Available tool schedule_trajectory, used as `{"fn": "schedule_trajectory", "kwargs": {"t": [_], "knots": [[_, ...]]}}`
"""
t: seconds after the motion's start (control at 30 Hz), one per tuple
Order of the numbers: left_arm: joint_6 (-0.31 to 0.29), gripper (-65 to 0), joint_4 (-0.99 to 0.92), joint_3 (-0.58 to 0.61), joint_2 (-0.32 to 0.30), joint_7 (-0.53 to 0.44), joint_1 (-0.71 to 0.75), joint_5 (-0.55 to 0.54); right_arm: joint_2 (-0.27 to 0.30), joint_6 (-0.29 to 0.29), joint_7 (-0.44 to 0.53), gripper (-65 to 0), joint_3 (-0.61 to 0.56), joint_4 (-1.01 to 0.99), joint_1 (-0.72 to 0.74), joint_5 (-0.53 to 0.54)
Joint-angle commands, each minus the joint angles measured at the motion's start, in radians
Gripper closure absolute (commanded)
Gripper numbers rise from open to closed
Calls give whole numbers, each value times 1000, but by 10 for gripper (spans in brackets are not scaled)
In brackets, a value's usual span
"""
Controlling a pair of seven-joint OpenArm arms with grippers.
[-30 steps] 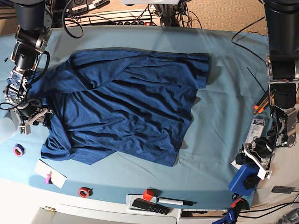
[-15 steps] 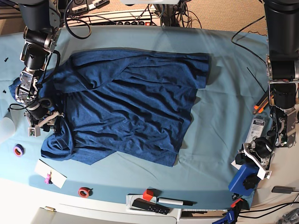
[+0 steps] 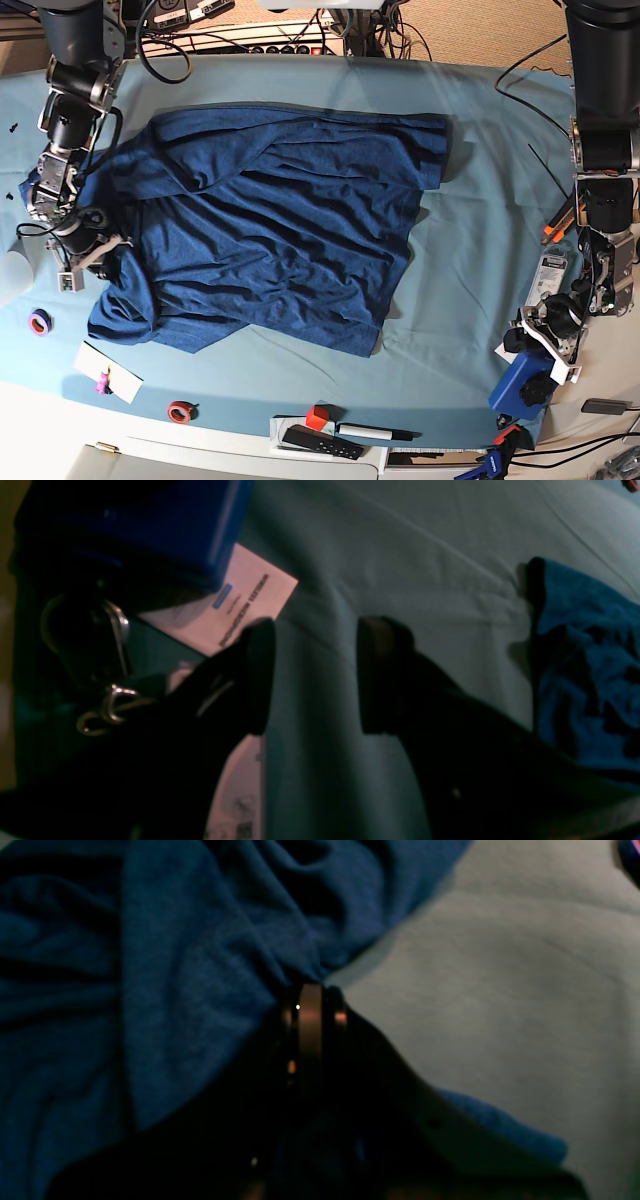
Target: Layout the t-shirt on the table in an organized manner, then fold the t-shirt properly
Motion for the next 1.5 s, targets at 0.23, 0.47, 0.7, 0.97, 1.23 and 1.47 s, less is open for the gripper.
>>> {"fn": "schedule_trajectory", "kwargs": {"t": [0.23,0.47,0.7,0.97,1.23,1.47], "knots": [[-7,-268,17,-3,-14,-25,-37,-15,89,-2,8,0,3,42,26,15],[-7,-268,17,-3,-14,-24,-37,-15,111,-8,2,0,3,42,26,15],[-7,-268,17,-3,-14,-24,-37,-15,105,16,-8,-356,3,42,24,15],[-7,-268,17,-3,-14,-25,-37,-15,43,14,3,-356,2,42,-3,15],[-7,-268,17,-3,-14,-24,-37,-14,-11,2,24,-356,2,42,-13,14],[-7,-268,17,-3,-14,-24,-37,-15,-5,-161,50,-356,2,42,-12,14]]}}
